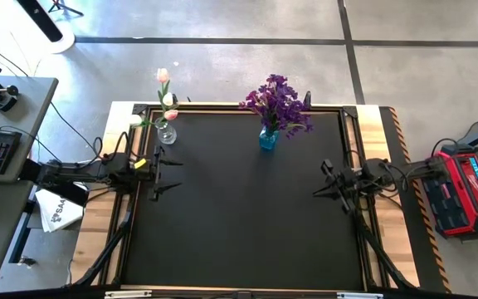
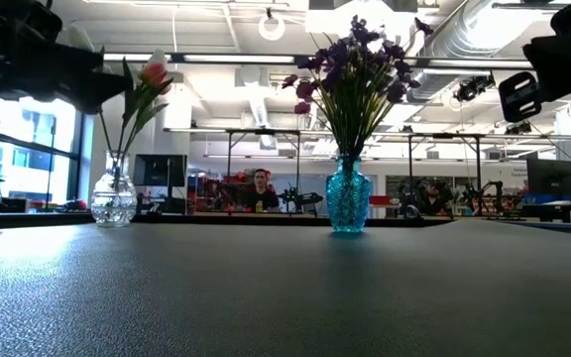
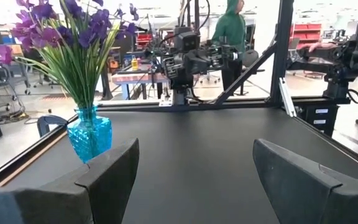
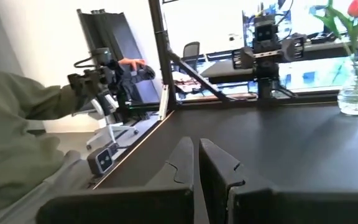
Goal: Sort flowers into vase by color
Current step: Return to Home Position
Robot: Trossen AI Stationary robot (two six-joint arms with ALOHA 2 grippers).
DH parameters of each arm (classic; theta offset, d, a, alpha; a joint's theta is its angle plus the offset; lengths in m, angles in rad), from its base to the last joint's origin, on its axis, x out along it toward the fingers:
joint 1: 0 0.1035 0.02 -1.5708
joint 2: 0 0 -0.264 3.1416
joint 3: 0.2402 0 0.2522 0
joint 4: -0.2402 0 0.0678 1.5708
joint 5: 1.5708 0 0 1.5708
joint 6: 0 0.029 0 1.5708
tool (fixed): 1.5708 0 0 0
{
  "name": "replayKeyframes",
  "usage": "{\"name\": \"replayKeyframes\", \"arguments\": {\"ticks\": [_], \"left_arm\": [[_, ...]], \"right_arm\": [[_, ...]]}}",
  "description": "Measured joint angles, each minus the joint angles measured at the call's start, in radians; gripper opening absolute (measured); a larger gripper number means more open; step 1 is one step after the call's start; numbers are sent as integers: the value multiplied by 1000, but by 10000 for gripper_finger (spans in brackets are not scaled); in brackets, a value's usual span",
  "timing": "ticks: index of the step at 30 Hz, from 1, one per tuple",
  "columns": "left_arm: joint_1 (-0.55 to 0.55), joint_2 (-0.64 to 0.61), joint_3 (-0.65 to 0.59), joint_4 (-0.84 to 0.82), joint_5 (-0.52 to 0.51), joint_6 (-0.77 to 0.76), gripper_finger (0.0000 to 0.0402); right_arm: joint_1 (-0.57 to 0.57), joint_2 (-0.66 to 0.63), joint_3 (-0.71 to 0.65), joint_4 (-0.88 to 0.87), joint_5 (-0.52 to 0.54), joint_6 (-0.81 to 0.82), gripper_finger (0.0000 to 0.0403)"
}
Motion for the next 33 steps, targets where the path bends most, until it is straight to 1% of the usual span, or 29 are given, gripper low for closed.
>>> {"name": "replayKeyframes", "arguments": {"ticks": [6, 15, 24, 33], "left_arm": [[-22, 0, 0, 1, -3, 0, 300], [-23, 0, 0, 0, -3, 0, 300], [-21, 0, 0, 0, -2, 0, 300], [-22, 0, 0, 0, -2, 0, 300]], "right_arm": [[-50, 0, 0, 1, 0, 0, 0], [-132, 0, 0, 1, 0, 0, 0], [-253, 0, 0, 1, 4, 0, 0], [-342, 0, -1, 1, 3, 0, 0]]}}
